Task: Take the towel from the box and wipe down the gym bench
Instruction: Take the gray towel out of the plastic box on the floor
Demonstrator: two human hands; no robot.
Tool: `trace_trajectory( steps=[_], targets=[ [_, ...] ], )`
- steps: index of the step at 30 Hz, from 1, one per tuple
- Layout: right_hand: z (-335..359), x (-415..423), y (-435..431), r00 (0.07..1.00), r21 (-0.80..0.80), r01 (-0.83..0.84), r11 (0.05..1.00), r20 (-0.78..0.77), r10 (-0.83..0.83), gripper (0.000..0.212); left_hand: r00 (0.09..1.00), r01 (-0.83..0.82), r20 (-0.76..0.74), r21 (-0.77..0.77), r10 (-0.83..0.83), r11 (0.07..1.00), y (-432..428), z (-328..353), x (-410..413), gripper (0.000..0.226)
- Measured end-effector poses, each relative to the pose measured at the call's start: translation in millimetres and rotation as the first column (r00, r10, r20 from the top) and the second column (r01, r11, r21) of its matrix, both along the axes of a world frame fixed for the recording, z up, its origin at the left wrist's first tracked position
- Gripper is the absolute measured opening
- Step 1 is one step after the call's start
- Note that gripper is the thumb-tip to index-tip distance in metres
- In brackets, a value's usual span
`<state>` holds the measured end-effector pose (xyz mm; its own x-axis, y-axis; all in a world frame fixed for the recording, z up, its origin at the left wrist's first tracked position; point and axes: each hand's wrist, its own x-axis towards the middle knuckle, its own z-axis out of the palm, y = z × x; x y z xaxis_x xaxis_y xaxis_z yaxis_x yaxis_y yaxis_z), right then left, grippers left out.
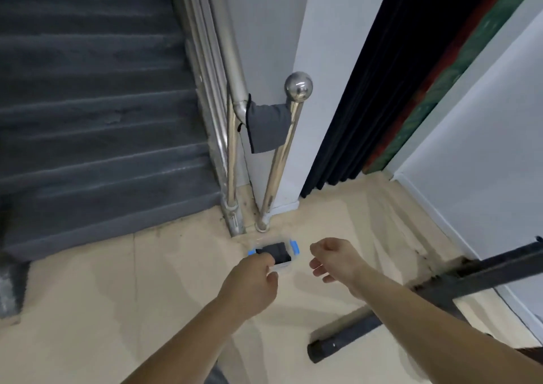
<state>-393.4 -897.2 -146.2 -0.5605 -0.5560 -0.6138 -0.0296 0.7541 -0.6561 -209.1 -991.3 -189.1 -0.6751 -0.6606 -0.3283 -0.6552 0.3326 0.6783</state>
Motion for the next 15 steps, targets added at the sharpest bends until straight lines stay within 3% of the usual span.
trace_trajectory(
  steps=[6,10,15],
  targets=[
    [-109,-62,-80,0.983,0.049,0.179,0.983,0.026,-0.181,0.018,0.985,0.155,0.064,0.053,-0.158,0.987,-86,-114,-87,0.032],
    [-233,-100,-110,0.967,0.025,0.252,0.967,0.025,-0.253,0.019,0.973,0.164,0.142,0.117,-0.180,0.979,-124,-244,-136,0.042],
    [-422,-130,-124,0.944,0.006,0.329,0.944,0.025,-0.329,0.021,0.935,0.215,0.253,0.154,-0.248,0.964,-161,-430,-182,0.012]
  ],
)
